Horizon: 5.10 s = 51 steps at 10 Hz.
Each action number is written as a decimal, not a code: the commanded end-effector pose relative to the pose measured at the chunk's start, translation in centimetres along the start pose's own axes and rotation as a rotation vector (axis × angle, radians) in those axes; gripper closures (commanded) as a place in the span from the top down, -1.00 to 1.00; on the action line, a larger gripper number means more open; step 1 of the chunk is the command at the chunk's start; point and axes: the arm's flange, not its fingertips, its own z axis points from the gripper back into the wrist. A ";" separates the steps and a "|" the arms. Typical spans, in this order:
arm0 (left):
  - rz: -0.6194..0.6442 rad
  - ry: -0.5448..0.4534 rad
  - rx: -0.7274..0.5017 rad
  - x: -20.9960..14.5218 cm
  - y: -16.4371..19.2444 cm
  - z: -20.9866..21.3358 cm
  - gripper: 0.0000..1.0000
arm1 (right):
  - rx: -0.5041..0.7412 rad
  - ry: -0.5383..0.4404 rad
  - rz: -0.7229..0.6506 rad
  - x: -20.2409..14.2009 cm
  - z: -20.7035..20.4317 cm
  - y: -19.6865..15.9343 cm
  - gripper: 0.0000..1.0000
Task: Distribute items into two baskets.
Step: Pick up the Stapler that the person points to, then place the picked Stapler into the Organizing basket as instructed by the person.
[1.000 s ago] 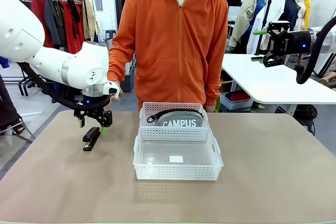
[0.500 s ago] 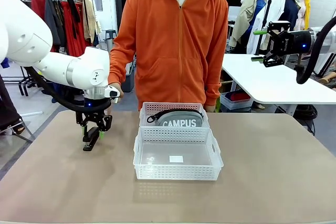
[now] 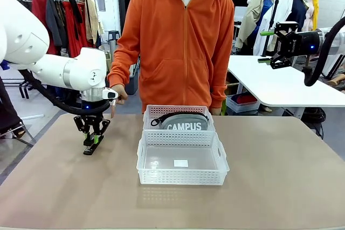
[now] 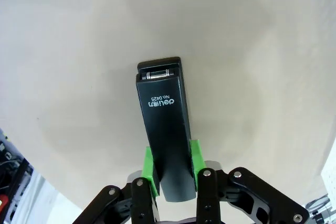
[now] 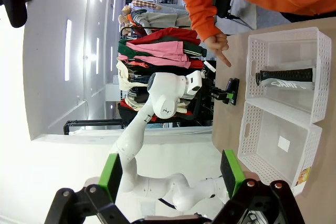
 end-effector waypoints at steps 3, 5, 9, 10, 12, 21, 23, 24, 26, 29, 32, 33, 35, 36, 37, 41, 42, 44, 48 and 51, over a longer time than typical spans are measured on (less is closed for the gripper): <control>0.029 0.009 -0.038 -0.8 1.0 1.1 -1.00 | 0.006 -0.003 0.004 0.0 0.0 0.2 1.00; 0.035 0.005 -0.095 -1.5 2.1 3.8 -1.00 | 0.006 -0.003 0.004 0.0 0.0 0.2 1.00; 0.073 -0.021 -0.112 -3.4 5.3 14.0 -1.00 | 0.006 -0.003 0.004 0.0 0.0 0.2 1.00; 0.077 -0.047 -0.102 -4.1 5.7 17.1 -1.00 | 0.006 -0.003 0.004 0.0 0.0 0.2 1.00; 0.068 -0.064 -0.106 -4.6 6.1 21.9 -1.00 | 0.006 -0.003 0.004 0.0 0.0 0.2 1.00; 0.047 -0.154 -0.059 -7.1 5.1 30.5 -1.00 | 0.006 -0.003 0.004 0.0 0.0 0.2 1.00; 0.047 -0.154 -0.059 -7.1 5.1 30.5 -1.00 | 0.006 -0.003 0.004 0.0 0.0 0.2 1.00; 0.047 -0.154 -0.059 -7.1 5.1 30.5 -1.00 | 0.006 -0.003 0.004 0.0 0.0 0.2 1.00; 0.047 -0.154 -0.059 -7.1 5.1 30.5 -1.00 | 0.006 -0.003 0.004 0.0 0.0 0.2 1.00; 0.047 -0.154 -0.059 -7.1 5.1 30.5 -1.00 | 0.006 -0.003 0.004 0.0 0.0 0.2 1.00; 0.047 -0.154 -0.059 -7.1 5.1 30.5 -1.00 | 0.006 -0.003 0.004 0.0 0.0 0.2 1.00; 0.047 -0.154 -0.059 -7.1 5.1 30.5 -1.00 | 0.006 -0.003 0.004 0.0 0.0 0.2 1.00; 0.047 -0.154 -0.059 -7.1 5.1 30.5 -1.00 | 0.006 -0.003 0.004 0.0 0.0 0.2 1.00; 0.047 -0.154 -0.059 -7.1 5.1 30.5 -1.00 | 0.006 -0.003 0.004 0.0 0.0 0.2 1.00; 0.047 -0.154 -0.059 -7.1 5.1 30.5 -1.00 | 0.006 -0.003 0.004 0.0 0.0 0.2 1.00; -0.010 -0.157 -0.042 -6.7 4.7 30.4 -1.00 | 0.006 -0.003 0.004 0.0 0.0 0.2 1.00; -0.058 -0.150 -0.049 -6.9 4.4 30.4 -1.00 | 0.006 -0.003 0.004 0.0 0.0 0.2 1.00; -0.180 -0.179 -0.056 -7.5 3.8 30.7 -1.00 | 0.006 -0.003 0.004 0.0 0.0 0.2 1.00; -0.504 -0.292 -0.061 -9.3 0.4 32.1 -1.00 | 0.006 -0.003 0.004 0.0 0.0 0.2 1.00; -0.721 -0.371 -0.010 -9.7 -2.8 33.4 -1.00 | 0.006 -0.003 0.004 0.0 0.0 0.2 1.00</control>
